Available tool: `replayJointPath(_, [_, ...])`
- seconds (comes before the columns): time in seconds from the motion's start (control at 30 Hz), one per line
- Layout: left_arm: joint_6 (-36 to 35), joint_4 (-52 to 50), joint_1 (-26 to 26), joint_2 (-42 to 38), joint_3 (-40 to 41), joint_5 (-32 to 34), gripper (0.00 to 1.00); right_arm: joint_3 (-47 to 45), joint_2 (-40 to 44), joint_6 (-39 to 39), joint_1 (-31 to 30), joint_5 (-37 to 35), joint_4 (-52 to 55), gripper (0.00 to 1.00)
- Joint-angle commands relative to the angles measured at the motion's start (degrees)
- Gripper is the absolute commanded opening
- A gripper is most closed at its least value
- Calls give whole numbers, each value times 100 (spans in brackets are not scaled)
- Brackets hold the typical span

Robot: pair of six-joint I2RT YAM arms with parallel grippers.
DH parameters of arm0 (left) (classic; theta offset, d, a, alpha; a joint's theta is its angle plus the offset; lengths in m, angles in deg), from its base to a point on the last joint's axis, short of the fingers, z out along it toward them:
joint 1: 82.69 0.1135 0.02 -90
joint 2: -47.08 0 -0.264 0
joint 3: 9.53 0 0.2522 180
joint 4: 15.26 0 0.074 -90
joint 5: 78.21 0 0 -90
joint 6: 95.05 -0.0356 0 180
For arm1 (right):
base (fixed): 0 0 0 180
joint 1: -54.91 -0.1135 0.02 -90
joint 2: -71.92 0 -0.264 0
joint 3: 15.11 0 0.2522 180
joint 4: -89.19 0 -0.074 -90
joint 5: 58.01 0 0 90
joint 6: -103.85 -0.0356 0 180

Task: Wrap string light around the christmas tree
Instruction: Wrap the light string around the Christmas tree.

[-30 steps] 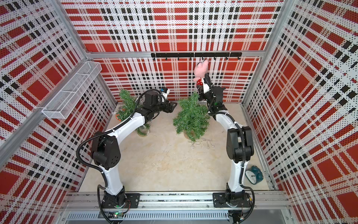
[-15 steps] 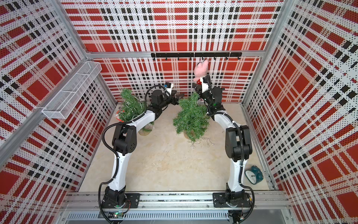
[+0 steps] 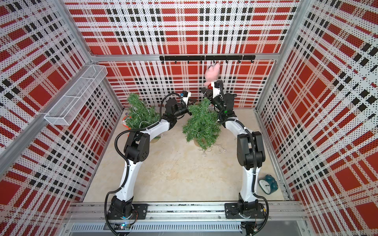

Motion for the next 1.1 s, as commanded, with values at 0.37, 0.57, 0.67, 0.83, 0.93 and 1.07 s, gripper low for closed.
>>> replayJointPath(0.37, [452,251,-166,190,-501,-116,71,-81,-87,-726,-112,974,-700,0])
replayJointPath(0.57, [652,324,-106,-40,-189,-27,37,-291,88,-848,-113,1045,-846,0])
replayJointPath(0.67, [980,738,14,-287,197,30,17,-436,243,-694,-113,1000,-633,7])
replayJointPath(0.83, [1230,1227,100,-671,637,111,4,-835,541,-611,-98,812,-578,32])
replayJointPath(0.93, [1266,1328,102,-800,715,193,1,-1095,722,-548,-54,663,-480,45])
replayJointPath(1.07, [1248,1359,112,-836,776,263,0,-1480,1048,-519,107,410,-117,54])
